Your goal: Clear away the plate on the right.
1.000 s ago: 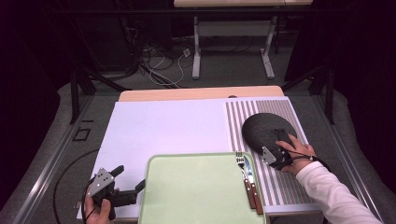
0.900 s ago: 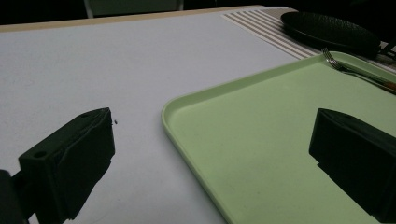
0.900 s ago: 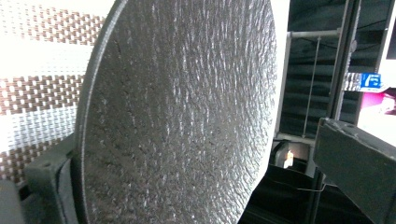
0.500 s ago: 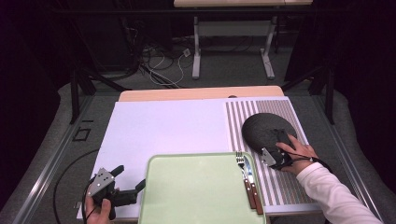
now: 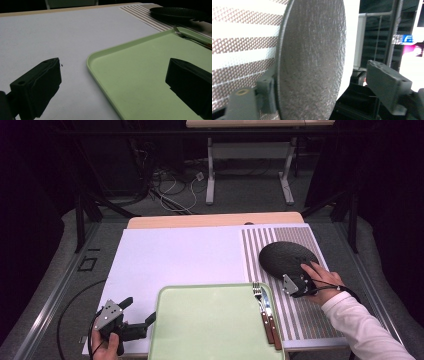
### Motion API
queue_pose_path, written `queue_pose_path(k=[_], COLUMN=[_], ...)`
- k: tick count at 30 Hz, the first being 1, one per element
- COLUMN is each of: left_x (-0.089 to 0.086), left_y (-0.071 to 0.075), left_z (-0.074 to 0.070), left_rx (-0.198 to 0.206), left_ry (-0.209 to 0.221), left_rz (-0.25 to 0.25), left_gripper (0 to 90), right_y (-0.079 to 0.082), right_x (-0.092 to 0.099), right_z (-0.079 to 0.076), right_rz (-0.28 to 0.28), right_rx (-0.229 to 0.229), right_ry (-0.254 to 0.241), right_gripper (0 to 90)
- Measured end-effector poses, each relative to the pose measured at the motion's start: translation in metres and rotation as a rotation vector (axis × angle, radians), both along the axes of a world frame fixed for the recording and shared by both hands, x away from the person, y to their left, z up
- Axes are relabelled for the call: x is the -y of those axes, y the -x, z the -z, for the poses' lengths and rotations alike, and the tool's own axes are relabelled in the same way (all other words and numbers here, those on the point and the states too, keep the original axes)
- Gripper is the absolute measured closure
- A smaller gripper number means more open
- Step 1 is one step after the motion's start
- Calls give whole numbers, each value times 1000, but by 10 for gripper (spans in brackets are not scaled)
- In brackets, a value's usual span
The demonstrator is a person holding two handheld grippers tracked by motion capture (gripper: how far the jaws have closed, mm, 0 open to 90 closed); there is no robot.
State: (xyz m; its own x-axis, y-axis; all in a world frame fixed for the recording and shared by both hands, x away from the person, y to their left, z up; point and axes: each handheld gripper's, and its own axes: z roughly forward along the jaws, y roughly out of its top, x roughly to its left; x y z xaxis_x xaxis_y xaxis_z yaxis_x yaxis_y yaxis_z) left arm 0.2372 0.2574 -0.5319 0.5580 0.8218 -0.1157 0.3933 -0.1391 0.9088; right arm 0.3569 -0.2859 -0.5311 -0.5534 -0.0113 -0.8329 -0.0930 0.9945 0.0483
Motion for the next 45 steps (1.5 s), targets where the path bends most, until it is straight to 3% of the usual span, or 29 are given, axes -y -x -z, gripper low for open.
queue_pose_path(k=[2, 5, 7, 9, 10, 11, 12, 18, 22, 24, 26, 28, 33, 35, 45], left_x=[0, 0, 0, 0, 0, 0, 0, -1, -2, -1, -1, -1, -2, -1, -1], left_y=[0, 0, 0, 0, 0, 0, 0, 0, 0, 0, 0, 0, 0, 0, 0], left_z=[0, 0, 0, 0, 0, 0, 0, -1, -1, -1, 0, 0, 0, 0, 0], left_rx=[1, 0, 0, -1, 0, -1, 0, 2, 2, 2, 2, 2, 3, 2, 1], left_ry=[2, -1, 0, 0, 0, 0, -1, -5, 2, 3, 0, 0, -6, -5, 2], left_rz=[-1, 2, 1, 1, 2, 2, 2, -1, -5, -5, -4, -4, -1, -1, -4], left_gripper=[4, 4, 4, 4, 4, 4, 4, 4, 4, 4, 4, 4, 4, 4, 4], right_y=[-1, 0, 1, 1, 1, -1, 0, 0, 2, 2, 2, 3, 2, 4, 6], right_x=[-1, -1, -1, -1, -2, 0, -1, -3, -6, -6, -7, -6, -6, -6, -9], right_z=[-4, -8, -11, -12, -15, -12, -14, -16, -18, -16, -18, -18, -19, -18, -19], right_rz=[0, -3, -10, 15, 39, 6, 28, 26, 59, 53, 63, 57, 23, 34, 41], right_rx=[-13, -52, -49, -57, -77, -60, -94, -81, -133, -141, -143, -133, -135, -136, -130], right_ry=[24, 14, 27, 1, 30, -26, -6, 23, 39, 20, 48, 34, 61, 73, 107], right_gripper=[251, 370, 427, 438, 452, 470, 480, 529, 634, 679, 718, 758, 823, 853, 866])
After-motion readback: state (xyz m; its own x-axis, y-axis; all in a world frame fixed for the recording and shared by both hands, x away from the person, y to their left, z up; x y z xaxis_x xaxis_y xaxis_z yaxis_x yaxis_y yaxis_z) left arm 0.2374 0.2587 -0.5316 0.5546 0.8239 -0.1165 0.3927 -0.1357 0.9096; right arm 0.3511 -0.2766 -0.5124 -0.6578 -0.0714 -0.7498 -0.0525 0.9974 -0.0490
